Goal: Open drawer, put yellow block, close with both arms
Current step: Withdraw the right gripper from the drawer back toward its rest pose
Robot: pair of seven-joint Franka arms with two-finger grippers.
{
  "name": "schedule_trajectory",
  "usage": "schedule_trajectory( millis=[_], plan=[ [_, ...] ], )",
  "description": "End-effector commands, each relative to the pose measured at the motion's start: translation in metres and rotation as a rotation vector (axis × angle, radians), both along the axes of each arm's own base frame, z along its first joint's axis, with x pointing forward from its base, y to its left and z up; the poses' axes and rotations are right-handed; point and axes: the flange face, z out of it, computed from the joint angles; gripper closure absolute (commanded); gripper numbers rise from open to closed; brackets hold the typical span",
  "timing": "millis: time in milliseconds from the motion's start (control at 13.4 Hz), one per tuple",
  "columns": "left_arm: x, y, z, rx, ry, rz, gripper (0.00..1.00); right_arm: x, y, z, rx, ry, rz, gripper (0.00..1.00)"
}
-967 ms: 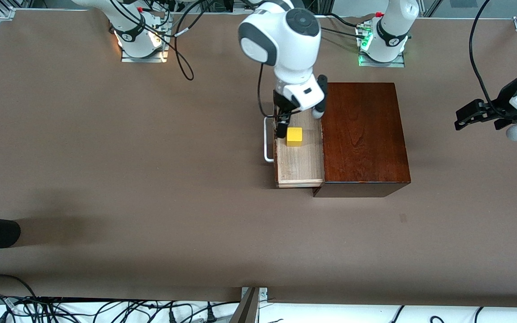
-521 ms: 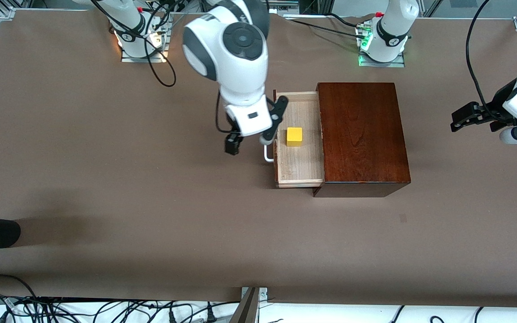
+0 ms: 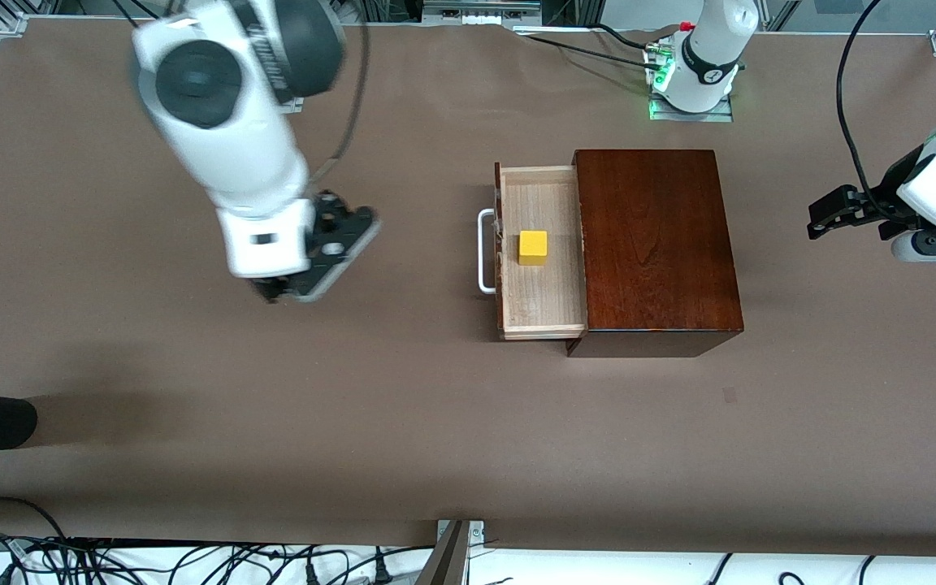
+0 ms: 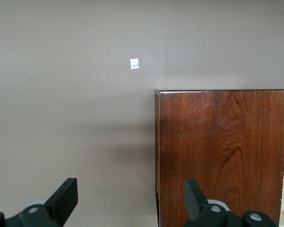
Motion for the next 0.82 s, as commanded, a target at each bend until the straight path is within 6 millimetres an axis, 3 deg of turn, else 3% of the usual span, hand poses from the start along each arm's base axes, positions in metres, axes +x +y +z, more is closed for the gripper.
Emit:
schedule_trajectory(
  millis=[0, 298, 372, 595, 744],
  plan=[
    [0.004, -0.014, 0.005, -0.025, -0.006, -0.026, 0.0, -0.016, -0.077, 0.006, 0.076, 0.021, -0.157, 0.0],
    [0.005, -0.077, 0.018, -0.034, -0.036, -0.087, 0.0, -0.032, -0.137, 0.005, 0.083, 0.014, -0.489, 0.0],
    [0.009, -0.081, 0.017, -0.033, -0.038, -0.091, 0.0, -0.037, -0.153, 0.006, 0.084, 0.018, -0.584, 0.0],
    [0.005, -0.125, 0.011, -0.059, -0.021, -0.089, 0.0, -0.047, -0.207, 0.01, 0.084, 0.018, -0.758, 0.0],
    [-0.003, -0.168, 0.004, -0.052, -0.008, -0.046, 0.0, -0.051, -0.245, 0.003, 0.075, 0.03, -0.825, 0.0]
  ],
)
